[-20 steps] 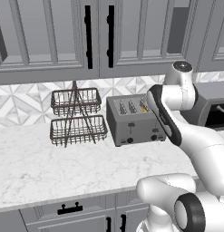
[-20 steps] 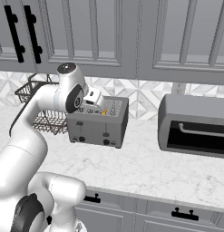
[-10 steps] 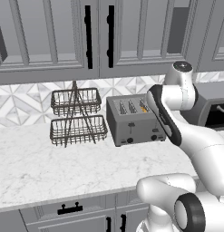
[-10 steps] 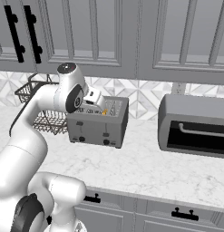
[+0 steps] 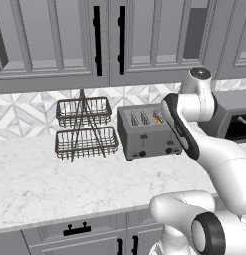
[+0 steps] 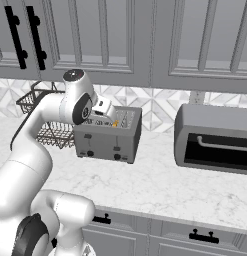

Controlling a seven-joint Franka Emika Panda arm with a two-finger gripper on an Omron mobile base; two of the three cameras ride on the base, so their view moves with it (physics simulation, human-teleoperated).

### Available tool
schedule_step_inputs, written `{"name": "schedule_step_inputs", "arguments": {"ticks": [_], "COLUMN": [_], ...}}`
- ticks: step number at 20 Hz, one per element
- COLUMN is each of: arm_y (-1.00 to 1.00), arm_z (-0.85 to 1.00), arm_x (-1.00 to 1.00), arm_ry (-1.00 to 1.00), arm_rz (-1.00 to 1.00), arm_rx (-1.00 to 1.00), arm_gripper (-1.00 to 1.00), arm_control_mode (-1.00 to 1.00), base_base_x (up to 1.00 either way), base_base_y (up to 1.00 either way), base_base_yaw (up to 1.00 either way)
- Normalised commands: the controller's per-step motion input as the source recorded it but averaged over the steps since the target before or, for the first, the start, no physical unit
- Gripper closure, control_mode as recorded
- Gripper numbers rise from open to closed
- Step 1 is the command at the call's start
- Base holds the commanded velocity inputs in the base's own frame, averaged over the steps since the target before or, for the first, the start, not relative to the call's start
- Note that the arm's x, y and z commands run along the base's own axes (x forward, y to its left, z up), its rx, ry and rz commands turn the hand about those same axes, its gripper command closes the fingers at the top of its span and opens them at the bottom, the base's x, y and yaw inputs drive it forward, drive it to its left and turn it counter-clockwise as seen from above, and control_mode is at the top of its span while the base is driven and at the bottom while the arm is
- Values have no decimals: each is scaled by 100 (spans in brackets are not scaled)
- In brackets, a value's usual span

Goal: Start the toaster. Once the lever pops up, take the bread to the plate on the dining counter.

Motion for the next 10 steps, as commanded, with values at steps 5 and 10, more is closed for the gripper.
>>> {"name": "schedule_step_inputs", "arguments": {"ticks": [5,10], "arm_y": [0,0], "arm_z": [0,0], "arm_x": [0,0], "arm_ry": [0,0], "arm_rz": [0,0], "arm_rx": [0,0], "arm_gripper": [-100,-100], "arm_control_mode": [-100,-100], "base_base_x": [0,0], "base_base_y": [0,0], "base_base_yaw": [0,0]}}
